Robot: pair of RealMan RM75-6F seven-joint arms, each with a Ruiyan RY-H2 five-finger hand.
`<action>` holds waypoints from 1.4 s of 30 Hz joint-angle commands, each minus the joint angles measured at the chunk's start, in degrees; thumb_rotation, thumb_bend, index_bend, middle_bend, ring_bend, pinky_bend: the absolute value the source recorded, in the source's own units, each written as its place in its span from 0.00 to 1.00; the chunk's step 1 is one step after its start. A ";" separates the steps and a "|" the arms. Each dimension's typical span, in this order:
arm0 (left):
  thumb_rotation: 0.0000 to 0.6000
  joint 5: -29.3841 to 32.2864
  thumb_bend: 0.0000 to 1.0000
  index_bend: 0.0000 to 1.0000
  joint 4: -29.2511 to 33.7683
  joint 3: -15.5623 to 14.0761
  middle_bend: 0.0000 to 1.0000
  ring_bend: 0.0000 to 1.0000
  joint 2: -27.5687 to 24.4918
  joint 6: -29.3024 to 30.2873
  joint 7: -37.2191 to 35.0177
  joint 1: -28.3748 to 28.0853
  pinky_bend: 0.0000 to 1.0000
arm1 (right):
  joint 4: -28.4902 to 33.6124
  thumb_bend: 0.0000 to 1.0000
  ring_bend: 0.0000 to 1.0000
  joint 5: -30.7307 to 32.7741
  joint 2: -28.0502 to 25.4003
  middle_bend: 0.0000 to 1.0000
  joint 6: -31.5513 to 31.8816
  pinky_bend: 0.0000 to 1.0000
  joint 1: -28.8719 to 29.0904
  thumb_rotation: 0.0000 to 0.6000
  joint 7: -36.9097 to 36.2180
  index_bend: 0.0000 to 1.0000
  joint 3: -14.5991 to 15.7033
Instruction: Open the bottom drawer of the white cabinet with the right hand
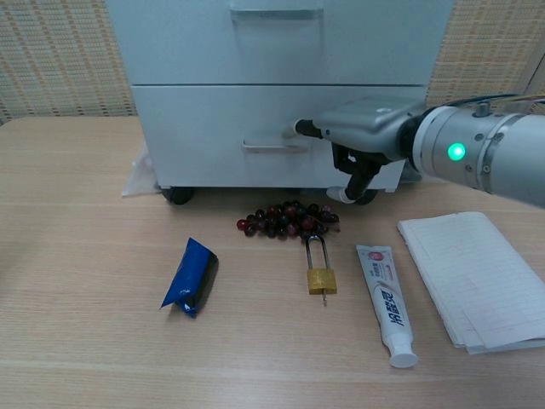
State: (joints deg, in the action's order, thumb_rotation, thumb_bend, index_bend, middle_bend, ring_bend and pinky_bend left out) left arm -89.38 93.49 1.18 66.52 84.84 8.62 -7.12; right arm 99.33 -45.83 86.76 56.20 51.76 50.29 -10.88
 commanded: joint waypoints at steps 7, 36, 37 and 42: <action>1.00 0.17 0.33 0.06 -0.25 -0.07 0.00 0.04 0.15 -0.16 -0.14 0.00 0.13 | -0.45 0.33 0.98 2.01 0.23 0.91 0.19 0.90 1.92 1.00 -0.34 0.08 0.92; 1.00 0.35 0.33 0.06 -0.54 -0.23 0.00 0.04 0.48 -0.43 0.04 -0.08 0.13 | 5.64 0.33 0.98 1.26 -2.86 0.91 3.60 0.90 3.34 1.00 -0.32 0.15 6.49; 1.00 0.35 0.33 0.06 -0.55 -0.26 0.00 0.04 0.46 -0.45 0.07 -0.07 0.13 | 6.02 0.33 0.98 1.11 -3.02 0.91 3.79 0.90 3.31 1.00 -0.17 0.15 6.73; 1.00 0.39 0.33 0.06 -0.48 -0.26 0.00 0.04 0.47 -0.33 0.12 0.01 0.13 | 8.12 0.33 0.98 -0.17 -3.71 0.91 4.67 0.90 2.96 1.00 0.18 0.15 7.99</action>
State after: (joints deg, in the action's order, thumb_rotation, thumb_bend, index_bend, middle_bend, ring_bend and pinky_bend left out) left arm -88.99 93.01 0.92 66.99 84.51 8.74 -7.11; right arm 107.11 -45.69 83.24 60.64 54.83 50.38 -3.16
